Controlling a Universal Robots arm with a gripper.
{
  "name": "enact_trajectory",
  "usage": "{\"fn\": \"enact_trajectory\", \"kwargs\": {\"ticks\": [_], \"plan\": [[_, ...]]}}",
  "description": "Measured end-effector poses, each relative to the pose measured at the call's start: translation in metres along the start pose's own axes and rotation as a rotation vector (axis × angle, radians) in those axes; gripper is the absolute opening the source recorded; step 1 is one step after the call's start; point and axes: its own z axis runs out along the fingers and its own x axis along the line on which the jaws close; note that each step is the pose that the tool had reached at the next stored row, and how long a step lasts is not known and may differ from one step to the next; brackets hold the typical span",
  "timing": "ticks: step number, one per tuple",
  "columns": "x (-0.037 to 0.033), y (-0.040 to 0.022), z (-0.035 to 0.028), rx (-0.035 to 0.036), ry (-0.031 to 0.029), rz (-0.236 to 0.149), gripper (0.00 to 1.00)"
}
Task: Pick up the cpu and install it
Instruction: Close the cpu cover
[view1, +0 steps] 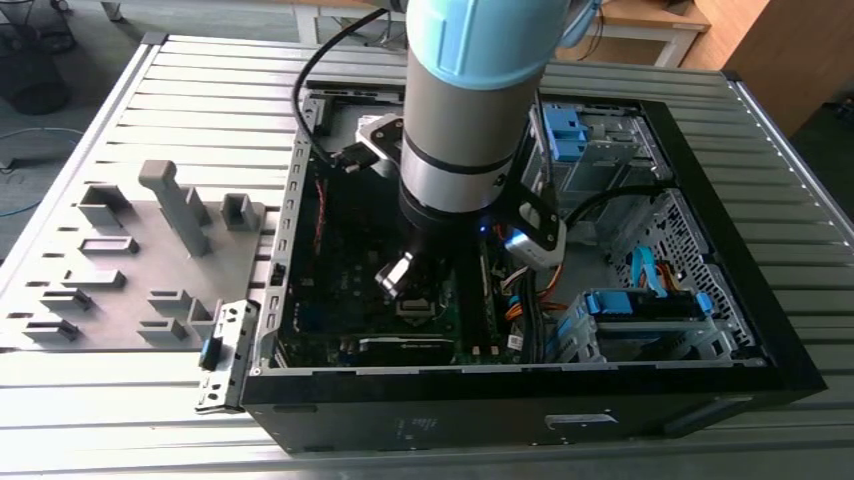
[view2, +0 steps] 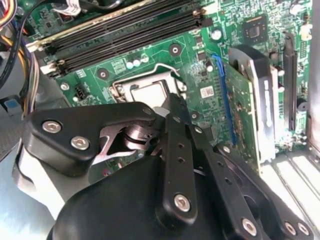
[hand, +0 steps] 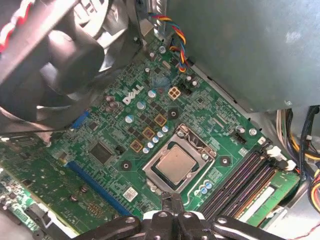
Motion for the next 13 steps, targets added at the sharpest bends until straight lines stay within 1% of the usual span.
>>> {"fn": "enact_trajectory", "kwargs": {"ticks": [6, 9, 13], "plan": [[-0.0006, -0.0004, 0.0103, 0.0001, 0.0001, 0.0, 0.11], [-0.0016, 0.0002, 0.0136, 0.0001, 0.0002, 0.0, 0.11], [-0.001, 0.0006, 0.0178, 0.0005, 0.0005, 0.0, 0.11]]}}
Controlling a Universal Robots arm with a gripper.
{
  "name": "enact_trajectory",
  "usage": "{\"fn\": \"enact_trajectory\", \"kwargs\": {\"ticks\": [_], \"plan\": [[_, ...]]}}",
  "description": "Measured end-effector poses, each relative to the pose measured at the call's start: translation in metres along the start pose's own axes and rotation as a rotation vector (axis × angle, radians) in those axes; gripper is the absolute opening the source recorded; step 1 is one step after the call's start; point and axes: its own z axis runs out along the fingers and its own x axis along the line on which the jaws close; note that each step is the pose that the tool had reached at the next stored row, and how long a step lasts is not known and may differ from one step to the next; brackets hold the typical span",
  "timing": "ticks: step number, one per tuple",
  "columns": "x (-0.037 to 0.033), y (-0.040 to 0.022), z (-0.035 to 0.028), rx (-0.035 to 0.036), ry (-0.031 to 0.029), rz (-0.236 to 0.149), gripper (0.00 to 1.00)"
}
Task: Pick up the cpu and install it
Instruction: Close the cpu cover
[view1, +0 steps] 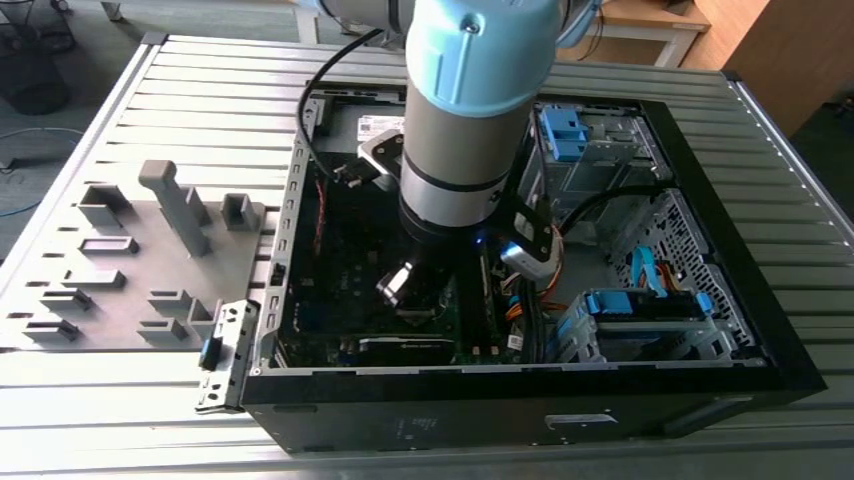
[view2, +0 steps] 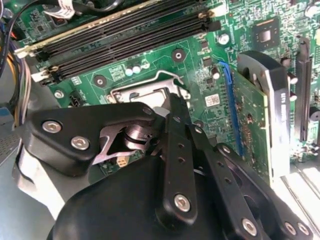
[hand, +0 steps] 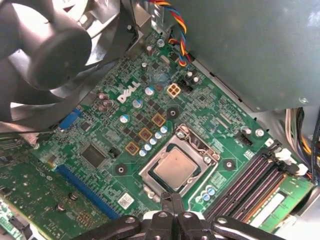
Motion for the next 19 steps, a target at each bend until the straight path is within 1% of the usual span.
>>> {"fn": "enact_trajectory", "kwargs": {"ticks": [4, 9, 16, 19], "plan": [[0.0044, 0.0035, 0.0046, 0.0011, 0.001, 0.0, 0.11], [0.0133, 0.0093, 0.0089, 0.0017, 0.0015, 0.0, 0.11], [0.0252, 0.0096, 0.0125, 0.0016, 0.0015, 0.0, 0.11], [0.0277, 0.0104, 0.0151, 0.0017, 0.0014, 0.0, 0.11]]}}
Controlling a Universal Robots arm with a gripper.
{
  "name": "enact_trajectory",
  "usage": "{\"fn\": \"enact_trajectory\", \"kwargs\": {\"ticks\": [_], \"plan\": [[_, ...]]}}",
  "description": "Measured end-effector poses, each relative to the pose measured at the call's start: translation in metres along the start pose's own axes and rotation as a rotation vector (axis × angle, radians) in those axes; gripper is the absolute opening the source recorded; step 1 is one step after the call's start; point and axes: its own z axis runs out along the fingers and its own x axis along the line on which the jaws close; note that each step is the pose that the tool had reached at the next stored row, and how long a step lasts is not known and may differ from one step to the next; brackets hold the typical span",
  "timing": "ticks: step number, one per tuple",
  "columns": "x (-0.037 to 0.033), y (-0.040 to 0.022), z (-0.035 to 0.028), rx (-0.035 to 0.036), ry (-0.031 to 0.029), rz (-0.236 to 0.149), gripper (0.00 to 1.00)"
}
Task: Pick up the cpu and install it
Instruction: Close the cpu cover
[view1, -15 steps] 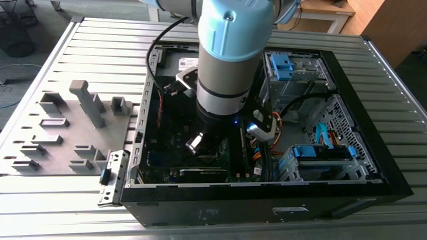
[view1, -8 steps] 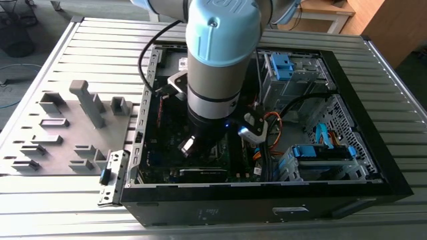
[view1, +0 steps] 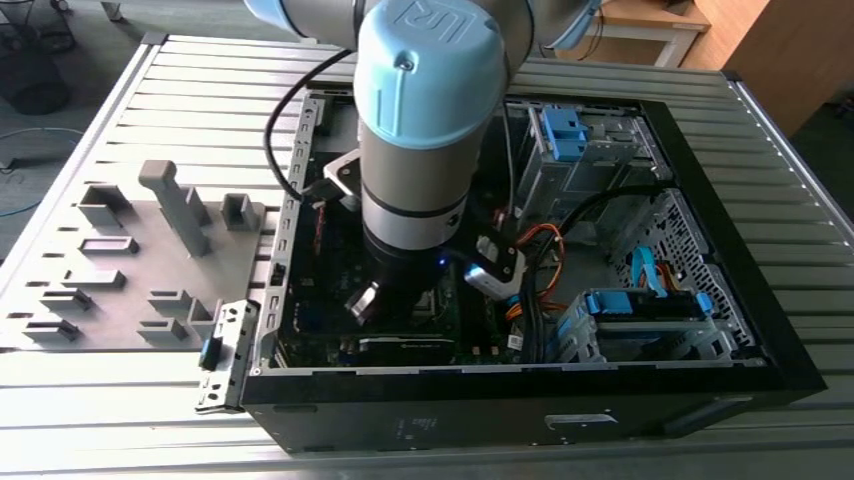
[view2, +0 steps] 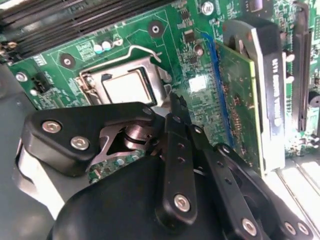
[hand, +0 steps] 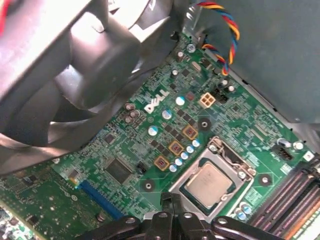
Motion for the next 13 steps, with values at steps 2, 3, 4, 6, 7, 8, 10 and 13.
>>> {"fn": "enact_trajectory", "kwargs": {"ticks": [2, 3, 4, 6, 7, 8, 10, 13], "plan": [[0.0019, 0.0012, 0.0023, 0.0, 0.0, 0.0, 0.11], [0.0033, 0.002, 0.0033, 0.0001, 0.0001, 0.0, 0.11], [0.0048, 0.0028, 0.0042, 0.0001, 0.0002, 0.0, 0.11], [0.0072, 0.0031, 0.0057, 0.0001, 0.0001, 0.0, 0.11], [0.008, 0.0027, 0.0063, 0.0003, 0.0004, 0.0, 0.11], [0.0087, 0.0024, 0.0071, 0.0005, 0.0005, 0.0, 0.11], [0.0092, 0.0022, 0.0087, 0.0006, 0.0005, 0.0, 0.11], [0.0092, 0.0022, 0.0109, 0.0008, 0.0008, -0.001, 0.11]]}}
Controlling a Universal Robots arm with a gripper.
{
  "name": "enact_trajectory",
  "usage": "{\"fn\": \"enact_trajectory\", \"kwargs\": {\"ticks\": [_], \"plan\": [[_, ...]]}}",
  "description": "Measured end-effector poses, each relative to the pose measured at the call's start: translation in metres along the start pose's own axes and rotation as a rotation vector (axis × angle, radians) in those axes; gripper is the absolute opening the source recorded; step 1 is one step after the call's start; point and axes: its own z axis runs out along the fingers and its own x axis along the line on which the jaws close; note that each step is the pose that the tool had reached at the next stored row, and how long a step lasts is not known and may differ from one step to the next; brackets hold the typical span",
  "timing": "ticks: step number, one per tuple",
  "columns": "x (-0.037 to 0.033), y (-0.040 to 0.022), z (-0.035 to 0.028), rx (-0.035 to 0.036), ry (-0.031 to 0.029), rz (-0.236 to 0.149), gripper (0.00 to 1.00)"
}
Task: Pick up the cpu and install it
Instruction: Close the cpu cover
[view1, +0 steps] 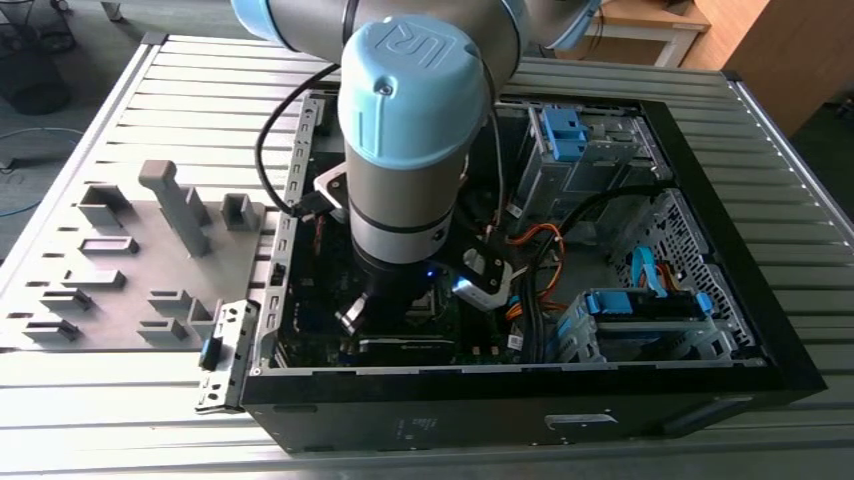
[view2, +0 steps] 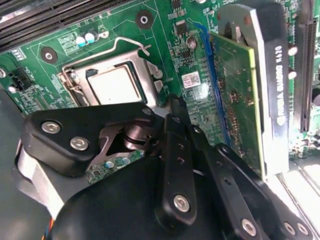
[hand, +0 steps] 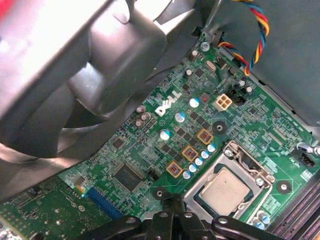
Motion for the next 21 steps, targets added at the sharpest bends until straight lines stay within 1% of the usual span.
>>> {"fn": "enact_trajectory", "kwargs": {"ticks": [8, 14, 16, 21], "plan": [[-0.0018, 0.0021, 0.0015, -0.0007, -0.0006, -0.003, 0.11], [-0.0021, 0.0022, 0.003, -0.0007, -0.0003, -0.007, 0.11], [-0.0025, 0.002, 0.0032, -0.0023, -0.0019, -0.009, 0.11], [-0.0034, 0.0016, 0.0031, -0.011, -0.0093, -0.013, 0.11]]}}
